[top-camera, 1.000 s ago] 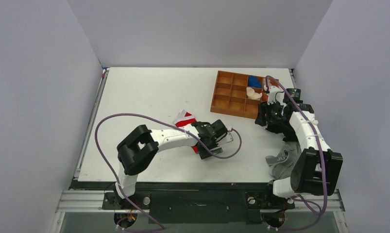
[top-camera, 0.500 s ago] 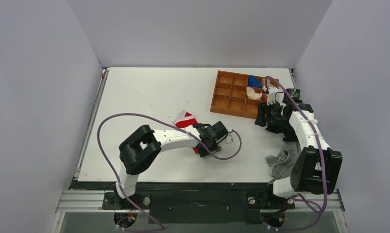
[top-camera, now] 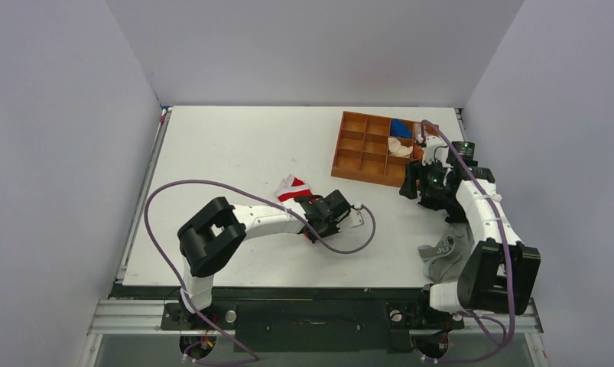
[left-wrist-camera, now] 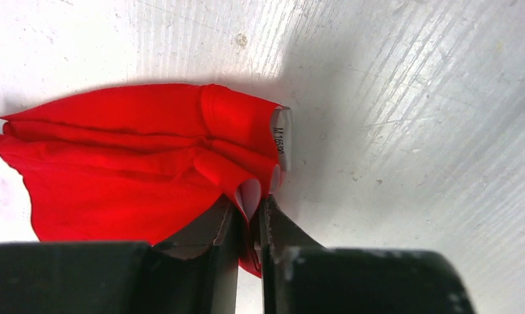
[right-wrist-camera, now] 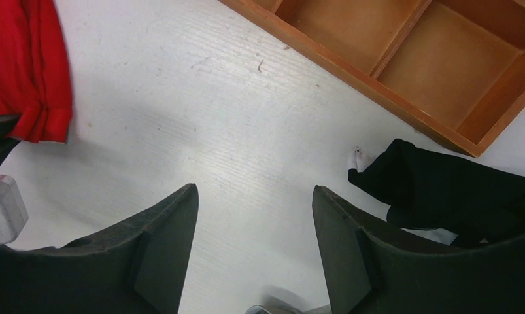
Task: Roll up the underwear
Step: Roll the underwear to the center of the board.
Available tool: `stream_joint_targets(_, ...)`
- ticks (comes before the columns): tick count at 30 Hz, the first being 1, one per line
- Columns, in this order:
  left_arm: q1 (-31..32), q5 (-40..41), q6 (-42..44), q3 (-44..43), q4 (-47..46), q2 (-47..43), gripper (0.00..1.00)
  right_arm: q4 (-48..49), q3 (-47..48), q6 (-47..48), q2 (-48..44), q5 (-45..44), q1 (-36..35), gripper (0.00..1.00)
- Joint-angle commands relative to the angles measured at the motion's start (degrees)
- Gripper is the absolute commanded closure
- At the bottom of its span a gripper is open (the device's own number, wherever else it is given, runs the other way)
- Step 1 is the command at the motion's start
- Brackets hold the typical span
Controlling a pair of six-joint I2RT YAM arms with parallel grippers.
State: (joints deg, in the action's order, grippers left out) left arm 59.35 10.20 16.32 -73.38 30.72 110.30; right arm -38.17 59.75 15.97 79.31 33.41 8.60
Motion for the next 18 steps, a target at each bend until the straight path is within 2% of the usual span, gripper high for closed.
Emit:
stream_joint_targets(1,-1.39,-8.37,2.92,4.08,0.67,0.86,0.96,5.06,-1.53,-3.94,-6.53,1.19,0.29,0.3)
stream_joint_targets(3,-2.01,-9.85,3.78,4.65,0.38,-0.21,1.0,5.51,-2.59,-4.38,-8.58,0.62,0.02,0.22)
stream_joint_targets(5,-3.15,-12.25,4.26,4.8,0.51,-1.19,1.0,5.83,-3.8,-4.75,-10.53,0.51,-0.15,0.2)
stream_joint_targets(12,-6.31,-20.37,7.34,4.68,2.79,-4.64,1.0,5.41,-4.28,-9.23,-14.58,0.55,-0.09,0.17)
stream_joint_targets(18,-8.72,-32.06,9.85,1.41,9.77,-4.14,1.0,3.94,-4.07,-10.14,-19.56,-5.12,-0.12,0.16)
